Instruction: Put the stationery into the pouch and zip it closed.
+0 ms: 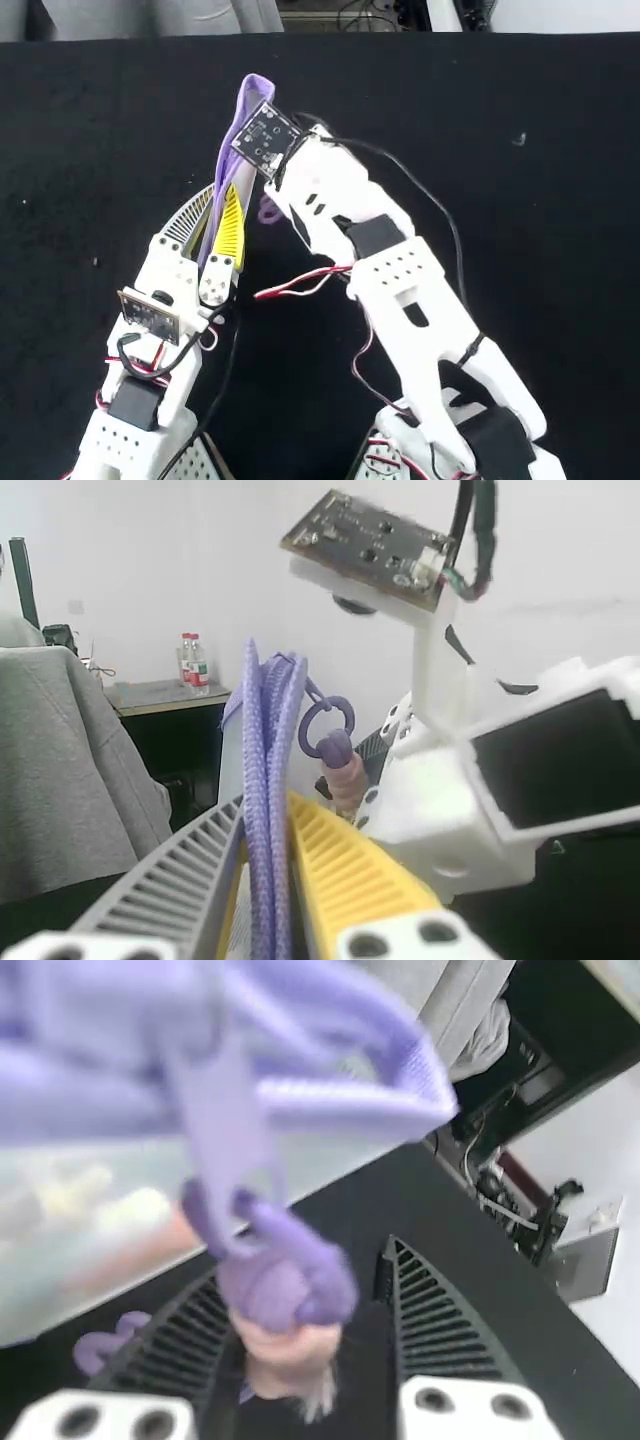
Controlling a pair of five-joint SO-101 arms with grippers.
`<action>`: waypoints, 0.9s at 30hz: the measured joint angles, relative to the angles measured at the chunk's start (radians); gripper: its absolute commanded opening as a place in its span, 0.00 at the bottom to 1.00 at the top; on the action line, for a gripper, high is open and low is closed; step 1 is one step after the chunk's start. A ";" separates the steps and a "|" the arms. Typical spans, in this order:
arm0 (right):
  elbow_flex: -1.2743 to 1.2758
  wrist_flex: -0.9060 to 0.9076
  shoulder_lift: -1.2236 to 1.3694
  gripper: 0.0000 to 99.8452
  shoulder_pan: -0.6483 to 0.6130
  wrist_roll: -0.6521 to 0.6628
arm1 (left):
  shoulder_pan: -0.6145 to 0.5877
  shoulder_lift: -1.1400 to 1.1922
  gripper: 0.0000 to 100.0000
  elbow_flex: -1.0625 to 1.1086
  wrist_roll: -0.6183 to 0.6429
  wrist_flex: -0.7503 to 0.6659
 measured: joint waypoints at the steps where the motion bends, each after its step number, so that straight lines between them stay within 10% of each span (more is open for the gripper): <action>1: 0.005 0.000 0.000 0.17 0.000 0.000 | 0.000 0.000 0.03 0.000 0.000 0.000; 27: 0.331 -0.198 -0.331 0.17 0.000 0.000 | 0.000 0.000 0.03 0.000 0.000 0.000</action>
